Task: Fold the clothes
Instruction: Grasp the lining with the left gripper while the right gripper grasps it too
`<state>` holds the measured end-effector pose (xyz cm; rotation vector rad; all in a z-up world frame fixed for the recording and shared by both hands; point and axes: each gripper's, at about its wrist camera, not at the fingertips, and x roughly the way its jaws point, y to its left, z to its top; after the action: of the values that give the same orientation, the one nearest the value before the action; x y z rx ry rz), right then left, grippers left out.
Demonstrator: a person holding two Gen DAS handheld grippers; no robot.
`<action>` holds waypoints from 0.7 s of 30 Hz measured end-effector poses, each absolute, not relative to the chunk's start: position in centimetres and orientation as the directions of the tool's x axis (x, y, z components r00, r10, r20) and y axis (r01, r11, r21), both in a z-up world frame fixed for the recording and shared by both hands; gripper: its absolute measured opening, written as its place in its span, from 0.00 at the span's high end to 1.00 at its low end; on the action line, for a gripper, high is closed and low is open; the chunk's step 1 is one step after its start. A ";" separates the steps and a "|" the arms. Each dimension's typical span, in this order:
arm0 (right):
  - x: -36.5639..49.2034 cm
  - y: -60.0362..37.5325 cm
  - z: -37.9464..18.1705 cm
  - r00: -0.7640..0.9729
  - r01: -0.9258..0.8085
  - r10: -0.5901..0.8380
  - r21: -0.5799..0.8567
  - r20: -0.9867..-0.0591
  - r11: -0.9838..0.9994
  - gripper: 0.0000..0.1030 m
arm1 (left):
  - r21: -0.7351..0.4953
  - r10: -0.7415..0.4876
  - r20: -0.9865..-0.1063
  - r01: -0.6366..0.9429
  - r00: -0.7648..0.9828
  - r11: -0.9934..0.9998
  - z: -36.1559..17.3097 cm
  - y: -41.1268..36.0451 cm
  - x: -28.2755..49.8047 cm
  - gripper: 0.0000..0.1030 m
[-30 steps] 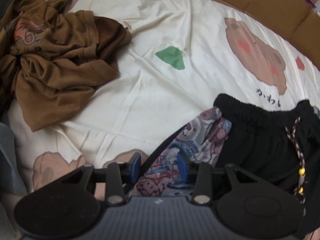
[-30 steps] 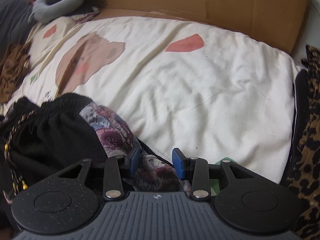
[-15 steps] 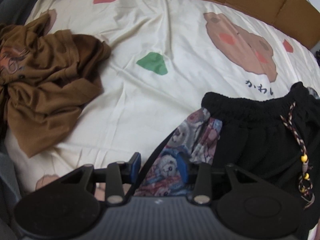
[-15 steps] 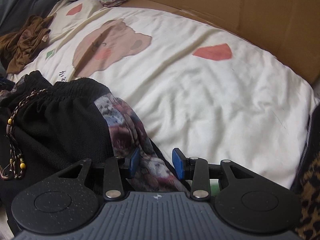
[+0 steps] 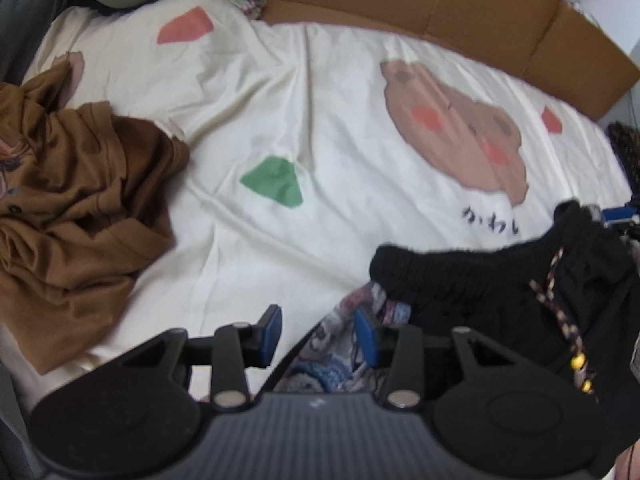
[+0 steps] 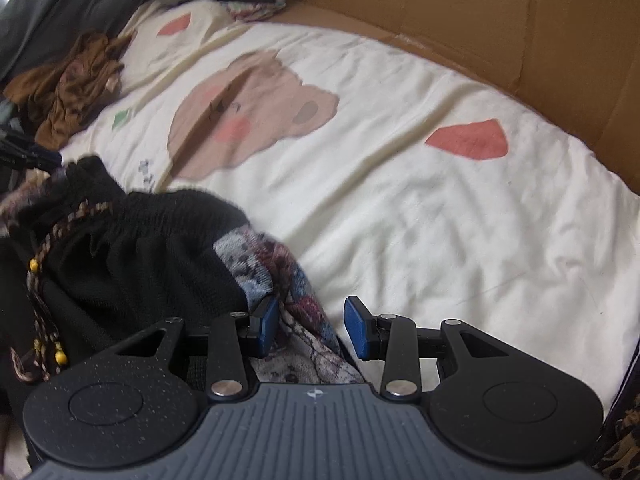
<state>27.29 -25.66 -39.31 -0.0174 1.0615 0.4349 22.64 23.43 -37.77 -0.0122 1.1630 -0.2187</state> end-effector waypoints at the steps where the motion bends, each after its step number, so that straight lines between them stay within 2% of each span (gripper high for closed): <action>1: 27.5 -25.8 -39.2 0.414 -0.344 0.343 0.203 -0.843 0.917 0.58 | -0.134 -0.185 -0.904 0.156 0.385 0.979 -37.5 23.6 22.8 0.57; 13: 28.4 -23.9 -40.5 0.388 -0.338 0.375 0.249 -0.842 0.908 0.58 | -0.120 -0.181 -0.924 0.194 0.336 0.974 -39.9 23.0 22.9 0.56; 21: 28.0 -21.8 -41.5 0.311 -0.468 0.372 0.200 -0.874 0.861 0.55 | -0.097 -0.171 -0.940 0.247 0.296 0.964 -41.2 22.6 22.3 0.49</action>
<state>28.02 -21.83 -41.49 -0.0969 1.1255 0.5556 22.30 22.60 -41.19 0.0710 1.2397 -0.2782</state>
